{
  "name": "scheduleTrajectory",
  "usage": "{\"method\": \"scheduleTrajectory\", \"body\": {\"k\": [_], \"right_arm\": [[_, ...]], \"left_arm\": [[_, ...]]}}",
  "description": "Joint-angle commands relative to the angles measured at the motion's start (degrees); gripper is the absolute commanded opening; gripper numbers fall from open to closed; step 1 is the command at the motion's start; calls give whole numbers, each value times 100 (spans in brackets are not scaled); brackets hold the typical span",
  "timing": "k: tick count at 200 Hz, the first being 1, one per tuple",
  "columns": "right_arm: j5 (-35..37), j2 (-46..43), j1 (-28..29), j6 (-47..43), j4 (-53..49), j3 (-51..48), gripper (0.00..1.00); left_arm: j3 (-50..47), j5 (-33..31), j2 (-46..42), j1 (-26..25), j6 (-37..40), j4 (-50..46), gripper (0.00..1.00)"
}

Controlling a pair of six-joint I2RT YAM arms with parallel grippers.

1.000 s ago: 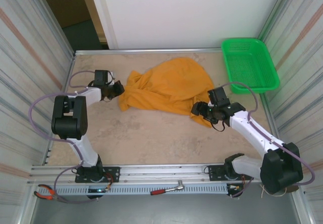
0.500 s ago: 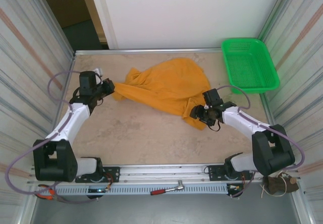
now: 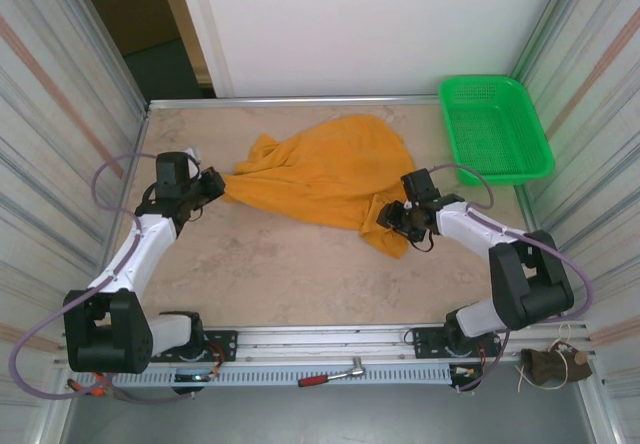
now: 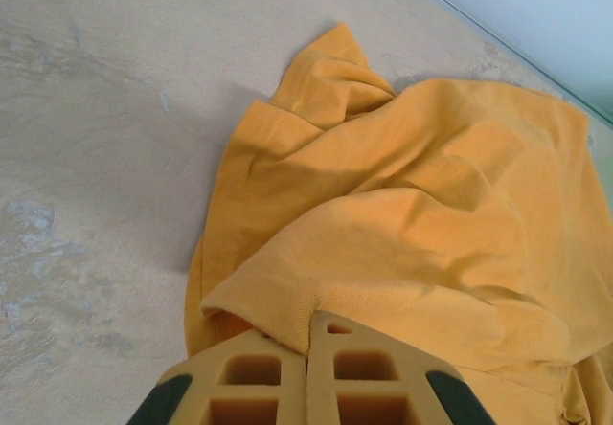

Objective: Fold the inside-out t-shirt

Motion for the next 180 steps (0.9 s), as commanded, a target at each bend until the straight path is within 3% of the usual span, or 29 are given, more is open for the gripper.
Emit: {"method": "scheduleTrajectory", "body": {"k": [1,18,37,43,57,82,105,143,180], "right_arm": [[58,235,-98,-54,100,240,57],[19,401,-113,-91,143,320,52],[-33,514,-123,-144,162,382,35],[-39,524,-126,-160,162,395,28],[-106,493,-168,-227,108,448,0],[-270,28,-380,-423,-222,708,0],[-675,-658,-1023,-717,-770,1564,0],[-1620,-798,-2443,-951,-1384,4167,0],[-2395,-460,-3430,-170,-1074,5959,0]], "left_arm": [[-81,21,-147,29,-87,15,0],[-87,53,-156,29,-103,15,0],[-96,59,-173,37,-109,23,0],[-96,61,-180,29,-113,17,0],[-98,60,-188,29,-126,23,0],[50,47,-200,44,-135,-31,0],[755,153,-159,184,-109,-231,0],[2872,360,345,530,-287,-602,0],[4884,305,906,855,-757,-723,0]]}}
